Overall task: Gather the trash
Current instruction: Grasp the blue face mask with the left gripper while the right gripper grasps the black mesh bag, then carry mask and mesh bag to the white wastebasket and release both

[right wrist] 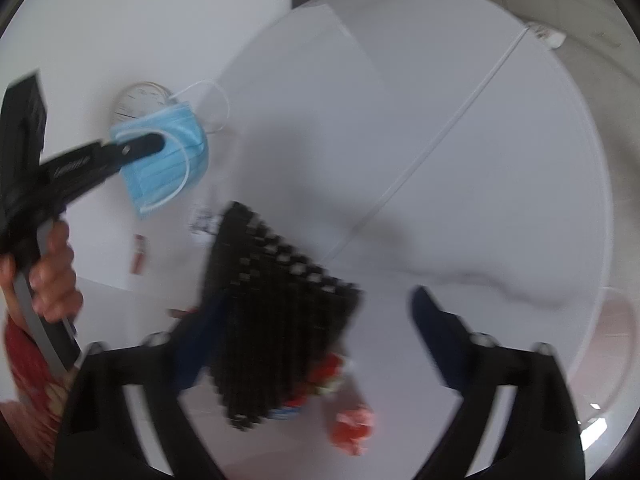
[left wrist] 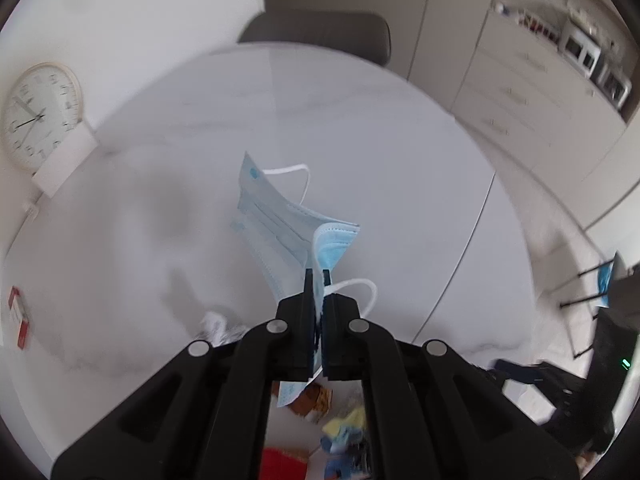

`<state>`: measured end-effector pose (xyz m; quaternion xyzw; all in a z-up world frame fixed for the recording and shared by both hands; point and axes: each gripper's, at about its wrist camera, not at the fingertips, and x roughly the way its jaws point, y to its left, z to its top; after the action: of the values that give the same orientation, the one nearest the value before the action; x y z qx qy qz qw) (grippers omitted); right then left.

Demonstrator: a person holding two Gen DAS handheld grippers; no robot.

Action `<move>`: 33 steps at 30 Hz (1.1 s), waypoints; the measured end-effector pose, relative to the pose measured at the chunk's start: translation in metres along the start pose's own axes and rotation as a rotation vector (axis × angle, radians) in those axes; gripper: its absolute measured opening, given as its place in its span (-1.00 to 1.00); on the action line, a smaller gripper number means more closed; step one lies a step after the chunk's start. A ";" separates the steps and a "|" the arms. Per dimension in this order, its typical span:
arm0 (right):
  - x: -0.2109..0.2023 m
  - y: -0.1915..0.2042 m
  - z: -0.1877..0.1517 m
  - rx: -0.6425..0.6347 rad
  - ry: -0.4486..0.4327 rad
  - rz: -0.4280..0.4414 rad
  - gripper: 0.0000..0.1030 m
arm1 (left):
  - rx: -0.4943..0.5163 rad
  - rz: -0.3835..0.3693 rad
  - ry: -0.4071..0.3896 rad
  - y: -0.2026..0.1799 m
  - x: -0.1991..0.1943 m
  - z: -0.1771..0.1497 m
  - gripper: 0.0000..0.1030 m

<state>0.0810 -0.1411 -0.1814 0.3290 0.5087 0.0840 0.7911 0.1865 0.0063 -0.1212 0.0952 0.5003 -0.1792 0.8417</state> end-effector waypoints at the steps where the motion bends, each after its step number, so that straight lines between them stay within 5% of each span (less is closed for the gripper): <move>1: 0.000 0.002 0.001 0.005 0.008 0.025 0.30 | -0.015 0.001 -0.016 0.003 -0.010 -0.003 -0.96; 5: -0.008 0.014 0.006 -0.021 0.010 0.069 -0.28 | -0.061 0.020 -0.062 0.017 -0.046 -0.010 -0.96; 8: -0.021 0.026 0.008 -0.052 -0.017 0.100 -0.43 | -0.097 0.040 -0.092 0.025 -0.070 -0.024 -0.96; 20: -0.112 0.035 0.016 -0.149 -0.153 0.165 -0.56 | -0.125 0.035 -0.152 0.014 -0.129 -0.056 -0.96; 25: -0.174 -0.011 0.002 -0.127 -0.234 0.053 -0.56 | 0.009 -0.078 -0.146 -0.055 -0.138 -0.068 -0.96; 33: -0.267 -0.126 -0.064 0.033 -0.327 -0.229 -0.56 | 0.344 -0.376 -0.003 -0.239 -0.103 -0.105 -0.96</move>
<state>-0.1246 -0.3344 -0.0747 0.2912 0.4090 -0.0691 0.8621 -0.0376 -0.1565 -0.0769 0.1420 0.4703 -0.4149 0.7658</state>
